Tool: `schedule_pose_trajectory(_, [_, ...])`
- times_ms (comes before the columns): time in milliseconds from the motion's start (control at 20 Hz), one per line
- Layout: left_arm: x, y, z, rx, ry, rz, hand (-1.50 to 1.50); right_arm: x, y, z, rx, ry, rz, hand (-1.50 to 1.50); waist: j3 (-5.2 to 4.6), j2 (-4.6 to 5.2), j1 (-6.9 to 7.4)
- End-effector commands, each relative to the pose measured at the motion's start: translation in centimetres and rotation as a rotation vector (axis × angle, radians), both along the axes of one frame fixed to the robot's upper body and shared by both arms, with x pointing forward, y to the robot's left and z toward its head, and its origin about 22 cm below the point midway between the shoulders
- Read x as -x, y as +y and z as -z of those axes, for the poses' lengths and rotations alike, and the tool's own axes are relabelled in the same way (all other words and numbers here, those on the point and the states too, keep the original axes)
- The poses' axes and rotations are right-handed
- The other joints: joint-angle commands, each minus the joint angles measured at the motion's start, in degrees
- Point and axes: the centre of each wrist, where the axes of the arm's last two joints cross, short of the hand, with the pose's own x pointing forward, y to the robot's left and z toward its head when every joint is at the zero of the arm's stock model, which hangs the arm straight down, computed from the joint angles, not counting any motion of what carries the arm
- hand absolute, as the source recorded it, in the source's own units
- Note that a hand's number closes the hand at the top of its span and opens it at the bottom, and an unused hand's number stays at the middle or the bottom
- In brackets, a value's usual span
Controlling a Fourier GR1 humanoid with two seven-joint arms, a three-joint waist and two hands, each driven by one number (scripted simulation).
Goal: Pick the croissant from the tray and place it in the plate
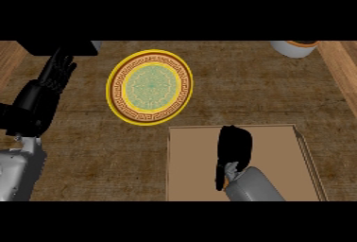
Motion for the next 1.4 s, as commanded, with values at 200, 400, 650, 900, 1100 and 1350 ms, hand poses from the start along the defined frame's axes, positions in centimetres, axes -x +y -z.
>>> schedule_pose_trajectory(200, [1.0, 1.3, 0.9, 0.011, 0.001, -0.014, 0.0, 2.5, -7.7, 0.5, -0.056, -0.184, 0.291, 1.5, 0.17, 0.0, -1.32])
schedule_pose_trajectory(400, [0.4, 1.6, -0.2, -0.003, -0.002, -0.021, 0.0, 4.3, -11.2, -1.5, -0.03, -0.302, 0.327, 1.5, 0.15, 0.12, -1.12])
schedule_pose_trajectory(650, [0.9, 0.0, 0.0, 0.0, 0.017, -0.011, 0.0, 6.3, -9.1, -3.4, -0.101, -0.421, 0.264, 1.5, 0.17, 0.19, -0.42])
schedule_pose_trajectory(900, [0.0, -0.9, 0.0, 0.001, 0.013, 0.003, 0.0, 6.2, -4.4, -7.8, -0.249, -0.594, 0.106, 1.5, 0.17, 0.19, -0.38])
schedule_pose_trajectory(1100, [0.5, 0.3, 0.2, -0.001, 0.001, 0.005, 0.0, 5.4, -1.5, -11.3, -0.431, -0.737, 0.004, 1.5, 0.17, 0.28, 0.62])
schedule_pose_trajectory(1350, [0.6, -0.3, 0.7, 0.002, 0.008, 0.01, 0.0, 5.4, 1.2, -14.6, -0.545, -0.766, -0.08, 1.5, 0.15, 0.32, 0.42])
